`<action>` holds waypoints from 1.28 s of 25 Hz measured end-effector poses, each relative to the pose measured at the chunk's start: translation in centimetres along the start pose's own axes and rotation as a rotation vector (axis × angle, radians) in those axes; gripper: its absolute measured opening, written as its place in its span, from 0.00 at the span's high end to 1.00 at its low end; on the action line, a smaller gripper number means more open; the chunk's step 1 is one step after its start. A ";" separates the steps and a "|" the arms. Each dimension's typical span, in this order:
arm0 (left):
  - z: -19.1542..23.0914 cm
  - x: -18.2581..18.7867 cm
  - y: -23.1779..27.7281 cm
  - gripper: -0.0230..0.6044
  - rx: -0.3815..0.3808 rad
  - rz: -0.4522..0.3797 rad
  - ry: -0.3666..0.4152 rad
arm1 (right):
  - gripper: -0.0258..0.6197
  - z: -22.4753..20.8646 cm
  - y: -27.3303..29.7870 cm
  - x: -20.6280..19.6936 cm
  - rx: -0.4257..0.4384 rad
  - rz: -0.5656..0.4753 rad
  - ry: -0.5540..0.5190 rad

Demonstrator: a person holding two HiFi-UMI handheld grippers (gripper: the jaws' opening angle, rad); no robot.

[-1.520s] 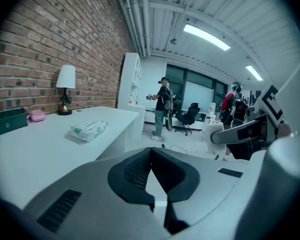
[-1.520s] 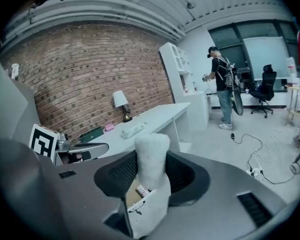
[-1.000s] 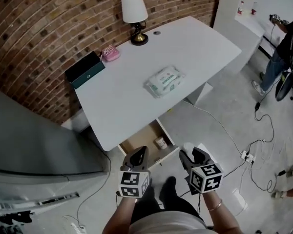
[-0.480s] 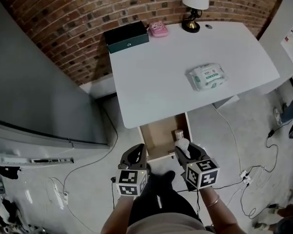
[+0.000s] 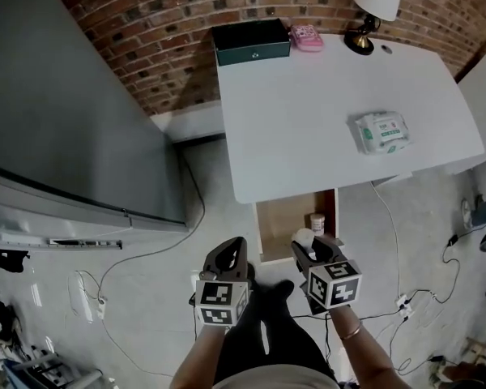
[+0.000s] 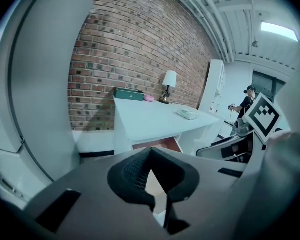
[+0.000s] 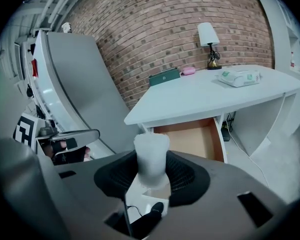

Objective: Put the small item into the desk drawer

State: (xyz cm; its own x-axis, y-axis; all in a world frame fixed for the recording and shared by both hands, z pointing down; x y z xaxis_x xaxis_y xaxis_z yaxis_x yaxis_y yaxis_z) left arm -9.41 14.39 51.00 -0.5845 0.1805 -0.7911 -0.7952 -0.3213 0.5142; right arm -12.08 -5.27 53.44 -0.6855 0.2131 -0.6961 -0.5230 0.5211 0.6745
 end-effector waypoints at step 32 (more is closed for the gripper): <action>14.6 -9.3 8.1 0.93 0.104 0.072 -0.098 | 0.68 -2.2 25.1 -6.2 -0.062 0.248 -0.098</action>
State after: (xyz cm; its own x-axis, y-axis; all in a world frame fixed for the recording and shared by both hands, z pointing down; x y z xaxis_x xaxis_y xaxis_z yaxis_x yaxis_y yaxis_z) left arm -12.81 23.64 67.36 -0.6494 0.2516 -0.7176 -0.7601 -0.2396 0.6040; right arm -22.05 4.69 75.18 -0.7460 0.4080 -0.5263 -0.3774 0.3921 0.8389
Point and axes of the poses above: the fingertips, and each gripper's own axes: y forward along the fingers, z to its left, x out of its top, the point moved 7 cm from there along -y, backward along the fingers, and after that the axes turned 8 degrees about -y, right-handed, at the moved point
